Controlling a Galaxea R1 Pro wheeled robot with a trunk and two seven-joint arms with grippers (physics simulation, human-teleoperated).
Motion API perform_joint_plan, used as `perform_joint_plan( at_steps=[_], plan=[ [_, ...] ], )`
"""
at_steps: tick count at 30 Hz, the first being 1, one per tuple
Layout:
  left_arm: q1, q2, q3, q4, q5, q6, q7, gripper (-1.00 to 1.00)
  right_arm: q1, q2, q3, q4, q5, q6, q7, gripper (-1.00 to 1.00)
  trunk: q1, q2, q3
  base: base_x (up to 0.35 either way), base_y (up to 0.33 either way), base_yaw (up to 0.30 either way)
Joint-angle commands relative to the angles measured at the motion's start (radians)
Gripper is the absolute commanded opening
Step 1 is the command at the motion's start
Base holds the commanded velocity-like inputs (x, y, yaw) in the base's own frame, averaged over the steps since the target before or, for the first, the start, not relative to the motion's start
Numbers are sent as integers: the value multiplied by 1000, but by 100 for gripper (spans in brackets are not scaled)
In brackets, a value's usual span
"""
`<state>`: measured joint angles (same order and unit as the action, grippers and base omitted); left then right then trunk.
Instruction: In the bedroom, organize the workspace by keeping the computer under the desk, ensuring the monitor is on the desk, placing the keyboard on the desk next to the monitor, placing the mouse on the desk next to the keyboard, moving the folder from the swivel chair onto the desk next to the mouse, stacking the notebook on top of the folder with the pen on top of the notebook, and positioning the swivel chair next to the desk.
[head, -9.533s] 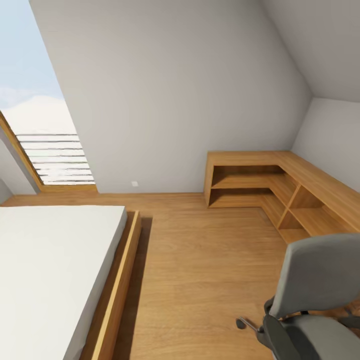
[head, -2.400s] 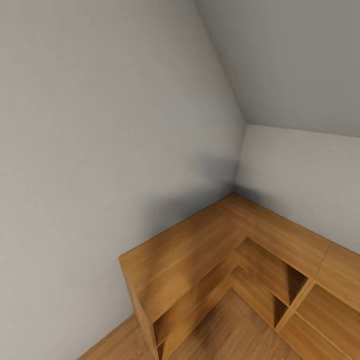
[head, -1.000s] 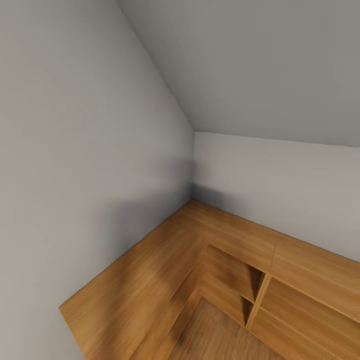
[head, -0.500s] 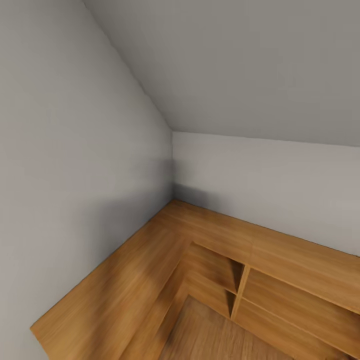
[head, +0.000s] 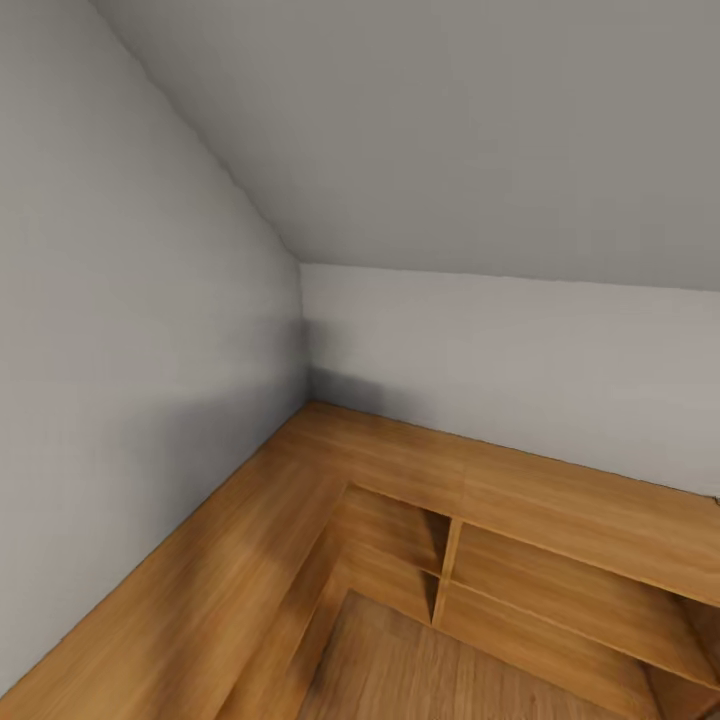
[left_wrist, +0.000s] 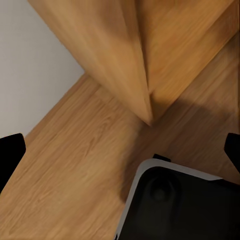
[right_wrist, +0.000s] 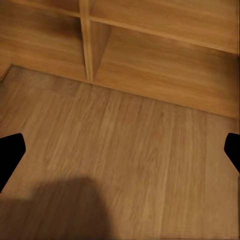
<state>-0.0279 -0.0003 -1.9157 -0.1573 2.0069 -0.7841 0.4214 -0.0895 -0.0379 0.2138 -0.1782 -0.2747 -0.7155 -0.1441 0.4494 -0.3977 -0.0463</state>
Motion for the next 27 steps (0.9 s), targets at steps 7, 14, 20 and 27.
perform_joint_plan(
  at_steps=[7,14,20,27],
  plan=[
    [-1,0,-9,-2,1,-3,8,100,-1,0,9,2,-5,-2,-5,100,1,-2,-2,0,0,-269],
    [-1,0,-9,-2,1,-3,9,100,-1,0,9,2,-5,-2,-5,100,1,-2,-2,0,0,-269],
    [-1,0,-9,-2,1,-3,9,100,-1,0,9,1,-4,-2,-5,100,1,-2,-2,0,0,-269],
    [-1,0,-8,-2,1,-3,9,100,-1,0,11,1,-3,-2,-5,100,1,-2,-2,0,0,-269]
  ],
)
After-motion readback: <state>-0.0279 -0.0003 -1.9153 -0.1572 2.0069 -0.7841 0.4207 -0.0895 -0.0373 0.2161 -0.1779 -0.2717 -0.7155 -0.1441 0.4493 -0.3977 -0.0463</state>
